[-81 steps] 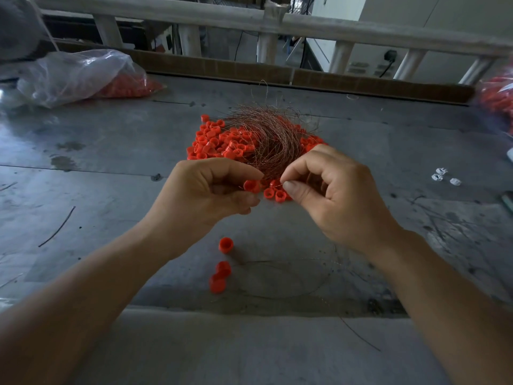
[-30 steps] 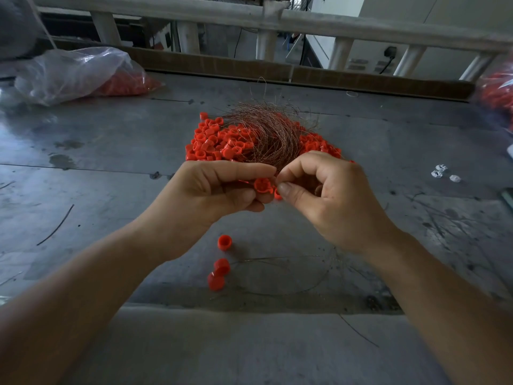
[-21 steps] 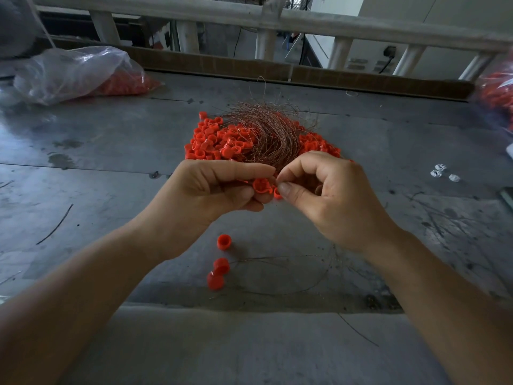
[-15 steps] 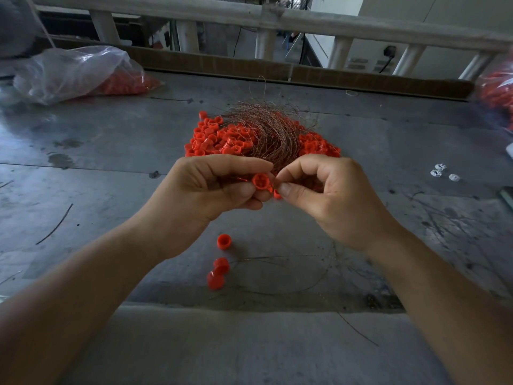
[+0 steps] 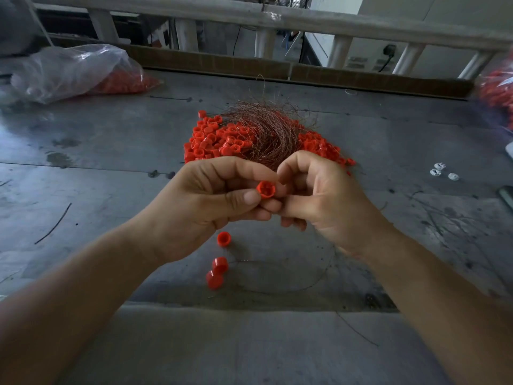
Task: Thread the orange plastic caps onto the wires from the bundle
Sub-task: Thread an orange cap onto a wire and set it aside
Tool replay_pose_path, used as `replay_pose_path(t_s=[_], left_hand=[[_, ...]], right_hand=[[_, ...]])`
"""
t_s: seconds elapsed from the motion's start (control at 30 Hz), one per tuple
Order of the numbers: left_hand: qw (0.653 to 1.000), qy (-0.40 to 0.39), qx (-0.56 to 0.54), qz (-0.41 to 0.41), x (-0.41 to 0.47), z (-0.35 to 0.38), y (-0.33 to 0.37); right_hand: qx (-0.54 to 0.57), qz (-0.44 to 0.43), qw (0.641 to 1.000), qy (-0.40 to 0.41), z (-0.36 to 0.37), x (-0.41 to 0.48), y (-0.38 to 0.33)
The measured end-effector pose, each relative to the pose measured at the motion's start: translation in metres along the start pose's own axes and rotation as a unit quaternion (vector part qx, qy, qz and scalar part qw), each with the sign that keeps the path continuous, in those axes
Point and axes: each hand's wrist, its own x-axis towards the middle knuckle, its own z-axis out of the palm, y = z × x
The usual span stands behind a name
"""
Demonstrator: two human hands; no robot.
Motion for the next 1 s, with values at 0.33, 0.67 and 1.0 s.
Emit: replay_pose_path(t_s=[0.33,0.67,1.0], left_hand=[[0.993,0.078,-0.057,-0.065,0.002,0.005,-0.002],[0.987,0.118,-0.066,-0.089,0.002,0.009,-0.002],[0.988,0.113,-0.045,-0.094,0.002,0.009,-0.002]], right_hand=[[-0.127,0.027,0.972,0.198,-0.055,0.015,0.016],[-0.396,0.023,0.907,0.143,-0.048,0.026,0.049],[-0.374,0.021,0.915,0.151,-0.046,0.025,0.043]])
